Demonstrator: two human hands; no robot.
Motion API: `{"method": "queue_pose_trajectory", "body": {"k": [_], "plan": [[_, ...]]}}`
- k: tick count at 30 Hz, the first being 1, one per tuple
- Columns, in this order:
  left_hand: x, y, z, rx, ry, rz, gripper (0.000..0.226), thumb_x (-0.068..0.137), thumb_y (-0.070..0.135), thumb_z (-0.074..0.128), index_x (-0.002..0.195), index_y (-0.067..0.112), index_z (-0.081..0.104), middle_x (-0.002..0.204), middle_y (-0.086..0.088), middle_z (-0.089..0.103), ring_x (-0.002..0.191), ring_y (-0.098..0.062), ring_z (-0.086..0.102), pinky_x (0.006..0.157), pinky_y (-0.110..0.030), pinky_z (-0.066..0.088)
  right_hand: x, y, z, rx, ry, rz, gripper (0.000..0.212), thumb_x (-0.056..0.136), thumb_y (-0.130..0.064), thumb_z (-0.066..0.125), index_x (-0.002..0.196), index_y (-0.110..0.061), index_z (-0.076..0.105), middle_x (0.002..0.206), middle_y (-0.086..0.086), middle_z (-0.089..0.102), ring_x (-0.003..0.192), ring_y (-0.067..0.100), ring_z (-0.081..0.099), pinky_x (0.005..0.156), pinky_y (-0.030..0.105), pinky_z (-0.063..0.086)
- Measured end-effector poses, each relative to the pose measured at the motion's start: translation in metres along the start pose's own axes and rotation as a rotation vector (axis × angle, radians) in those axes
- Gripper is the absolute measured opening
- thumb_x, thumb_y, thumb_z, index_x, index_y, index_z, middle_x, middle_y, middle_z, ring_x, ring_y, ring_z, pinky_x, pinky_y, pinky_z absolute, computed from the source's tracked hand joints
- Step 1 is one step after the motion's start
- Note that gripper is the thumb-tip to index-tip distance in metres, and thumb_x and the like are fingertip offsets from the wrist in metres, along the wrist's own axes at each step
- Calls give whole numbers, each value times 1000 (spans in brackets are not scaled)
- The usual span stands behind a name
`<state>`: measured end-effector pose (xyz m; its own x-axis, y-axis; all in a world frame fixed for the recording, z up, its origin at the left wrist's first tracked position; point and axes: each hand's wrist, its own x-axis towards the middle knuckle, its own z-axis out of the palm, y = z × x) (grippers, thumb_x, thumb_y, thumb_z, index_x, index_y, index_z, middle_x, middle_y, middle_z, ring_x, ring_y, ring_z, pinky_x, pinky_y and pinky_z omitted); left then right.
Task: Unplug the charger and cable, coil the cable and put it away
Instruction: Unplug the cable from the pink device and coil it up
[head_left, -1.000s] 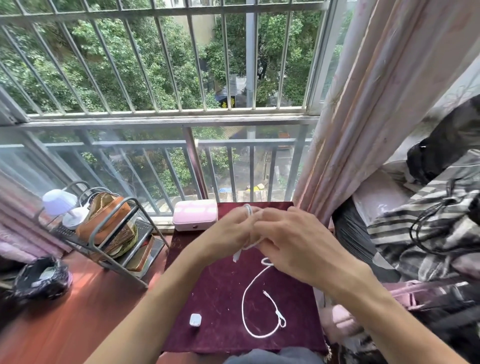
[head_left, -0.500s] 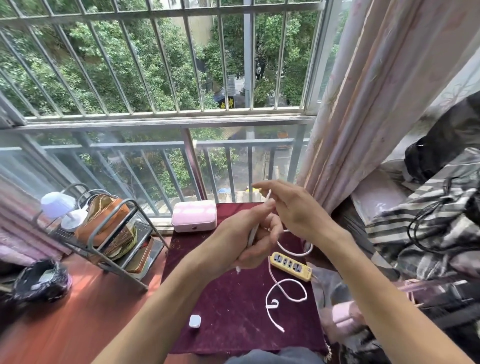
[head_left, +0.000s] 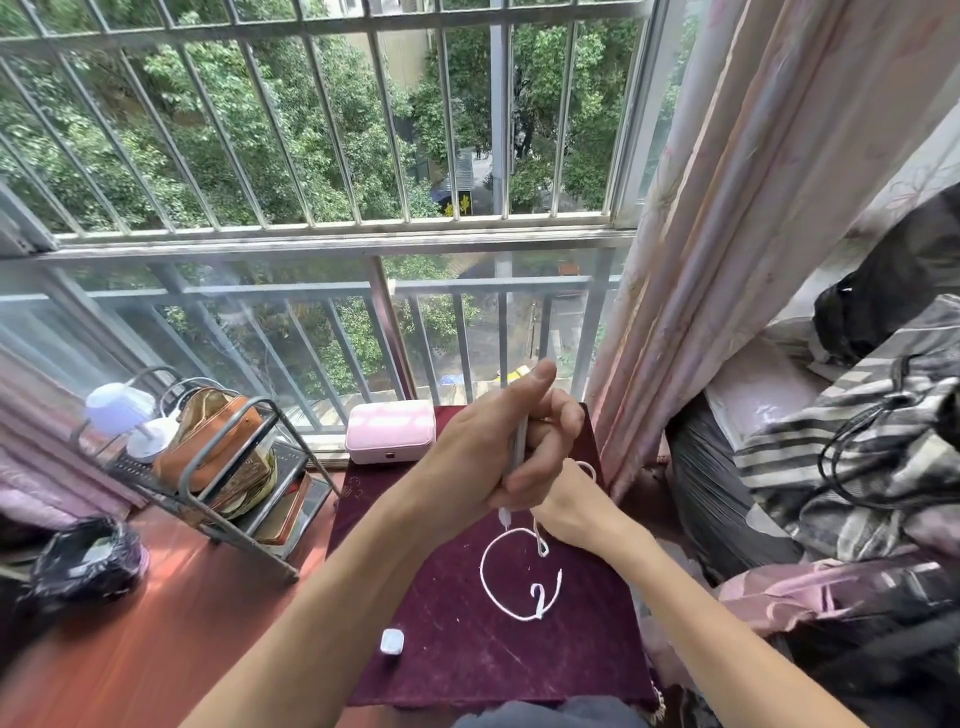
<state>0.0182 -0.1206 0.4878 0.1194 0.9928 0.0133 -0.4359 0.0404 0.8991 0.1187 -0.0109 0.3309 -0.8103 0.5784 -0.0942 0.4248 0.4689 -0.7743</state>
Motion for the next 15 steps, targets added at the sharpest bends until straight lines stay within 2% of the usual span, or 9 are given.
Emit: {"method": "queue_pose_trajectory", "body": {"k": [2, 4, 5, 7, 11, 13, 15], "plan": [[-1, -2, 0, -27, 41, 12, 46, 105, 41, 38, 95, 5, 64, 40, 4, 43, 28, -5, 29, 34, -17, 25, -5, 6, 12, 65, 16, 7, 28, 98, -15, 50, 79, -27, 67, 78, 7, 73, 70, 25, 70, 66, 46, 56], [-3, -4, -1, -72, 57, 12, 44, 103, 40, 42, 102, 6, 70, 42, 4, 43, 27, -4, 31, 33, -16, 26, -10, 14, 22, 109, 34, 20, 43, 97, -14, 53, 70, -45, 65, 69, -10, 70, 58, 4, 59, 54, 26, 46], [-4, -4, -1, -91, 61, 11, 42, 103, 39, 43, 104, 8, 71, 42, 5, 43, 27, -3, 32, 32, -15, 26, -10, 18, 26, 118, 38, 25, 48, 96, -12, 55, 68, -50, 63, 66, -18, 67, 56, 0, 56, 55, 18, 41], [-6, -3, -5, -139, 76, 15, 41, 104, 36, 44, 107, 7, 72, 42, 6, 43, 27, -2, 33, 31, -14, 27, -10, 29, 29, 126, 52, 43, 46, 92, -9, 58, 70, -50, 64, 64, -22, 64, 57, -3, 54, 60, 12, 40], [-11, 7, -19, -256, 63, 71, 39, 106, 30, 41, 110, -2, 63, 39, 7, 45, 25, -1, 36, 29, -18, 19, -10, 57, 27, 109, 81, 110, 18, 87, -17, 71, 81, -34, 70, 67, -13, 65, 55, -1, 53, 60, 13, 42], [-14, 15, -27, -256, 58, 96, 38, 105, 30, 42, 110, -3, 62, 40, 6, 46, 25, -2, 37, 28, -18, 20, -14, 76, 28, 93, 118, 195, 15, 87, -18, 74, 83, -33, 73, 75, -5, 68, 62, 2, 54, 68, 24, 50], [-17, 20, -36, -211, 89, 114, 39, 106, 30, 40, 110, -3, 62, 41, 5, 46, 26, -2, 37, 28, -19, 19, -20, 93, 31, 87, 223, 285, 18, 90, -14, 73, 90, -32, 73, 91, 5, 67, 75, 11, 60, 81, 33, 55]]}}
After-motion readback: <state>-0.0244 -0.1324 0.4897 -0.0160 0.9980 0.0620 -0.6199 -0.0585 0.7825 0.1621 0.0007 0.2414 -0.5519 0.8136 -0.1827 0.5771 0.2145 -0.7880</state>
